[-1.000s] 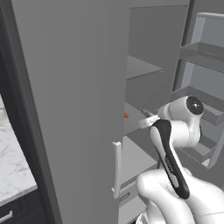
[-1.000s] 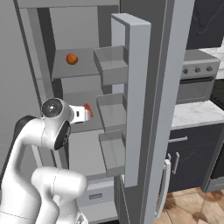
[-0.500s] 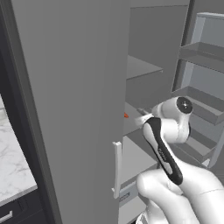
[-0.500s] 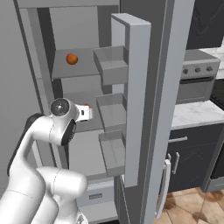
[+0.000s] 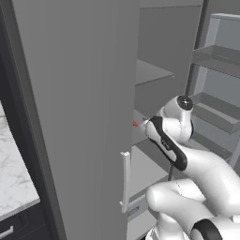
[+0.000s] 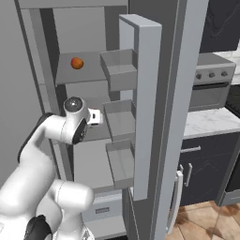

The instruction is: Take the fish and mango from the highest rack and move them to the second highest rack where the carrot and bell pepper are located, to maximize freezer space. Close the freezer door after rearranging.

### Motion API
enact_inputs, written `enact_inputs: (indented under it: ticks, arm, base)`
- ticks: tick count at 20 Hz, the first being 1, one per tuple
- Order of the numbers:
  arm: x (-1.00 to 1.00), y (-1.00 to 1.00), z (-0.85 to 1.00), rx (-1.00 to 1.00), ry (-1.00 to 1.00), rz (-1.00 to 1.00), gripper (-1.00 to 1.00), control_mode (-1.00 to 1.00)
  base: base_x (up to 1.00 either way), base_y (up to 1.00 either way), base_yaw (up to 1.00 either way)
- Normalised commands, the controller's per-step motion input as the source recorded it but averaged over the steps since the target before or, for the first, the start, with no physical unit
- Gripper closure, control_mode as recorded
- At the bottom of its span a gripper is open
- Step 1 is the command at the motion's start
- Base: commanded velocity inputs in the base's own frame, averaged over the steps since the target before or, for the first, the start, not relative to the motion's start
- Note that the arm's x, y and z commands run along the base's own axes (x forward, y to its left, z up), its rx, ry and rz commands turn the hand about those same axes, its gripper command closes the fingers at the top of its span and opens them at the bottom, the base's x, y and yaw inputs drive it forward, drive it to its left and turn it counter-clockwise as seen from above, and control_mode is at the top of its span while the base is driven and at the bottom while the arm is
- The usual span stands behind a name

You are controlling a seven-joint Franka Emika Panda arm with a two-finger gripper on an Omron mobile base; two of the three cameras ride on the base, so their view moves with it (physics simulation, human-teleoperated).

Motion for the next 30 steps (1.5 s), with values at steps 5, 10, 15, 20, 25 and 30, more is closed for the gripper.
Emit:
enact_inputs:
  ticks: [5, 10, 15, 20, 25, 30]
  arm:
    - [0.42, 0.0, -0.19, 0.0, 0.11, 0.0, 1.0, -1.0]
    - [0.37, 0.0, -0.27, 0.0, 0.05, 0.0, 1.0, -1.0]
    - [0.34, 0.0, -0.3, 0.0, 0.01, 0.0, 1.0, -1.0]
    - [0.34, 0.0, -0.32, 0.0, 0.0, 0.0, 1.0, -1.0]
    - [0.38, 0.0, -0.29, 0.0, 0.0, 0.0, 1.0, -1.0]
    - [0.36, 0.0, -0.25, 0.0, 0.0, 0.0, 1.0, -1.0]
  base:
    - [0.0, 0.0, 0.0]
    - [0.0, 0.0, 0.0]
    - [0.0, 0.0, 0.0]
    - [0.0, 0.0, 0.0]
    - [0.0, 0.0, 0.0]
    - [0.0, 0.0, 0.0]
